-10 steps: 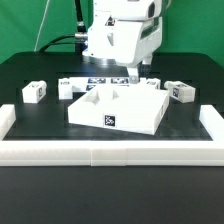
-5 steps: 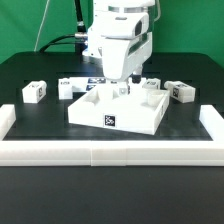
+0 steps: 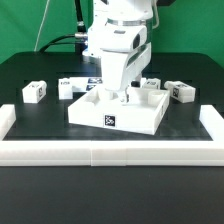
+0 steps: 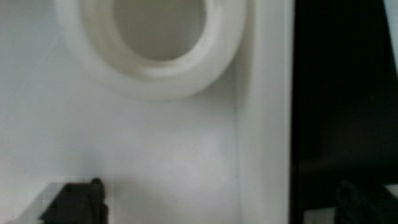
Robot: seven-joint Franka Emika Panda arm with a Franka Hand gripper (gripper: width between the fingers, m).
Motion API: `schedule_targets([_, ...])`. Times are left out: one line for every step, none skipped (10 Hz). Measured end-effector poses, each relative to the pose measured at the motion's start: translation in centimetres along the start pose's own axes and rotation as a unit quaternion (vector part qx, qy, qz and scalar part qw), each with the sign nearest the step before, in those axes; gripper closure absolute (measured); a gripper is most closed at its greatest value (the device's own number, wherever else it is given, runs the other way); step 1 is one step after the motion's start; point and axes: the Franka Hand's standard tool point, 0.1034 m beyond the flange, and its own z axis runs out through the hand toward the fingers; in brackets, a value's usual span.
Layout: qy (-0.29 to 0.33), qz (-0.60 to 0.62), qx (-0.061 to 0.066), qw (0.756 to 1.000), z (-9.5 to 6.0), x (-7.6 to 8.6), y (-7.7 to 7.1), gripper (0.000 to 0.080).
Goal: Assemble one leg
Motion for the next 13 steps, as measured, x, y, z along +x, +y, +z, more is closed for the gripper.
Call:
schedule_targets([0.000, 0.000, 0.000, 1.000, 0.00, 0.00, -0.01, 0.0260])
schedule_targets([0.000, 0.000, 0.000, 1.000, 0.01, 0.00, -0.01, 0.0396])
schedule_targets([0.000, 0.000, 0.000, 1.000, 0.01, 0.00, -0.01, 0.0396])
schedule_targets([0.000, 0.000, 0.000, 1.000, 0.01, -0.01, -0.02, 0.0578])
schedule_targets([0.000, 0.000, 0.000, 1.000, 0.01, -0.01, -0.02, 0.0710])
schedule_targets([0.001, 0.000, -0.002, 1.000, -0.07, 0.06, 0.09, 0.0710])
schedule_targets([0.002, 0.000, -0.003, 1.000, -0.09, 0.08, 0.14, 0.0739])
schedule_targets([0.002, 0.000, -0.004, 1.000, -0.11, 0.09, 0.17, 0.0739])
schedule_targets([0.002, 0.000, -0.004, 1.000, -0.12, 0.11, 0.20, 0.0739])
schedule_targets([0.003, 0.000, -0.005, 1.000, -0.13, 0.12, 0.22, 0.0739])
schedule_targets([0.003, 0.000, -0.005, 1.000, -0.14, 0.13, 0.23, 0.0739])
schedule_targets([0.003, 0.000, -0.005, 1.000, -0.14, 0.13, 0.23, 0.0739])
schedule_targets([0.003, 0.000, -0.006, 1.000, -0.16, 0.15, 0.29, 0.0739])
